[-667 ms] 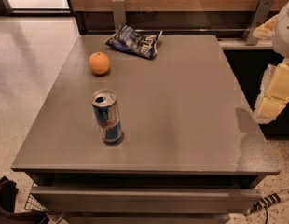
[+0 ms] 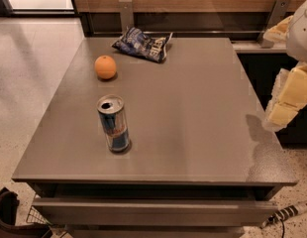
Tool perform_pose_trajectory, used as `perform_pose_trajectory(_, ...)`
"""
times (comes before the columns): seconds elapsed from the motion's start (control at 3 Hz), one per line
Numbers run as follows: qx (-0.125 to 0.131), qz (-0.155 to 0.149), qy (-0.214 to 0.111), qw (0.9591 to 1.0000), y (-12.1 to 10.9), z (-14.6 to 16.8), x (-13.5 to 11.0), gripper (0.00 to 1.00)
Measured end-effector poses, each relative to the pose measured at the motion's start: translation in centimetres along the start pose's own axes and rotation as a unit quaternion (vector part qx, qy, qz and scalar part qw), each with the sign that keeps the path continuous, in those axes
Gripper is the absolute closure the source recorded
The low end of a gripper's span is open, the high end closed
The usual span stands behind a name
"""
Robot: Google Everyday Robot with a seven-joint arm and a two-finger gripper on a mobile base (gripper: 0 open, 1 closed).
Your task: Move redbull can near blue chip bag
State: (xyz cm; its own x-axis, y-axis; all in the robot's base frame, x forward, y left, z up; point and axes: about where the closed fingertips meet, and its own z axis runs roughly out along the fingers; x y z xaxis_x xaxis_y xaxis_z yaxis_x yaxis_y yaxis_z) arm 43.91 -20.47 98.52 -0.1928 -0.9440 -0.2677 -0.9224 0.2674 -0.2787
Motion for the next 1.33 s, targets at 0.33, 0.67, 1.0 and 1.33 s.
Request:
perform_pose_trajectory(0.33,-0.010,-0.002,-0.067,0.9977,1.1,1.7,-1.8,0.00)
perform_pose_trajectory(0.67,-0.027,0.002,-0.147,0.9888,2.5,3.8,-4.8,0.00)
perform_pose_trajectory(1.0,-0.048,0.007,-0.215,0.9754,3.4,6.0,-7.4,0.00)
perform_pose_trajectory(1.33,-0.079,0.034,-0.282,0.9557,4.8,9.4,-9.3,0.00)
